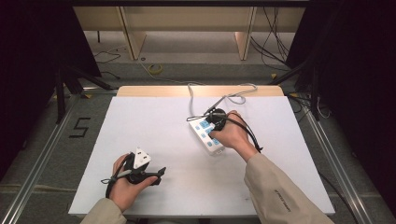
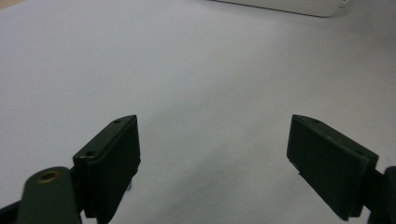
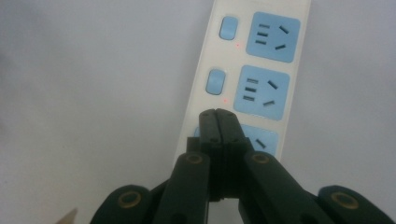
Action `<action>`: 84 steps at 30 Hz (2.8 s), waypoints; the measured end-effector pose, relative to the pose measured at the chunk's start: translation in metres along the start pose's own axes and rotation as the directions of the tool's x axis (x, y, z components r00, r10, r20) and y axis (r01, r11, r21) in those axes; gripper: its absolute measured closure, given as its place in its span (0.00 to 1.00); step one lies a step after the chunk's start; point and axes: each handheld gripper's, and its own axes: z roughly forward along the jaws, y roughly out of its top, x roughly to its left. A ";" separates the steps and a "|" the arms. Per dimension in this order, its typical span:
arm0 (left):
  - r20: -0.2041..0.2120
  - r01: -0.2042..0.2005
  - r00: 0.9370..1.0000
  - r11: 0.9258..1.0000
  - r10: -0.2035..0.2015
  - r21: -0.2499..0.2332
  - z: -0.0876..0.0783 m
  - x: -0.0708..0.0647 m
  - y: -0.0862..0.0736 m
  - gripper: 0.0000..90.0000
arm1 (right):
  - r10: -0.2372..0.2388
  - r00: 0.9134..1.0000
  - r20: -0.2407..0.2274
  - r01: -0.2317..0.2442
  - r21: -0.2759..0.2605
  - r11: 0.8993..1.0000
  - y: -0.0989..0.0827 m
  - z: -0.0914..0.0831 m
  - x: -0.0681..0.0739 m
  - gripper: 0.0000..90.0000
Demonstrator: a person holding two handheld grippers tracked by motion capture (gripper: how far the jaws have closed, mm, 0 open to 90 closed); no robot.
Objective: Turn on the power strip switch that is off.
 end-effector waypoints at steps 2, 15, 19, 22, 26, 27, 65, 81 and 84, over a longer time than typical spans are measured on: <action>0.000 -0.002 1.000 1.000 0.002 -0.001 0.000 0.000 0.000 0.19 | -0.003 1.000 -0.002 0.003 0.003 1.000 0.001 0.002 0.001 1.00; 0.003 -0.003 1.000 1.000 0.003 0.000 -0.001 -0.001 0.000 0.19 | -0.001 1.000 -0.008 0.001 0.022 1.000 0.002 0.011 0.003 1.00; 0.004 -0.006 1.000 1.000 0.006 -0.001 0.000 -0.001 0.001 0.19 | 0.007 1.000 -0.012 -0.007 0.032 0.999 0.002 0.013 0.002 1.00; 0.003 -0.008 1.000 1.000 0.008 -0.002 -0.001 -0.001 0.001 0.19 | 0.006 1.000 -0.012 -0.006 0.032 0.999 0.002 0.015 0.003 1.00; 0.005 -0.007 1.000 1.000 0.007 0.004 0.000 -0.001 0.001 0.19 | 0.005 1.000 -0.014 -0.005 0.041 0.999 0.002 0.017 0.003 1.00; 0.005 -0.009 1.000 1.000 0.009 0.002 0.000 -0.001 0.001 0.19 | 0.005 1.000 -0.012 -0.005 0.041 0.999 0.002 0.017 0.003 1.00; -0.001 -0.008 1.000 1.000 0.008 -0.001 -0.001 -0.002 0.001 0.19 | 0.011 1.000 0.001 -0.011 0.054 0.998 0.000 0.026 0.005 1.00; 0.002 -0.008 1.000 1.000 0.008 -0.001 -0.001 -0.002 0.001 0.19 | 0.012 1.000 0.010 -0.012 0.060 0.998 0.000 0.027 0.007 1.00; 0.000 -0.009 1.000 1.000 0.009 0.000 -0.001 -0.002 0.001 0.19 | 0.013 1.000 0.006 -0.013 0.060 0.998 0.000 0.028 0.007 1.00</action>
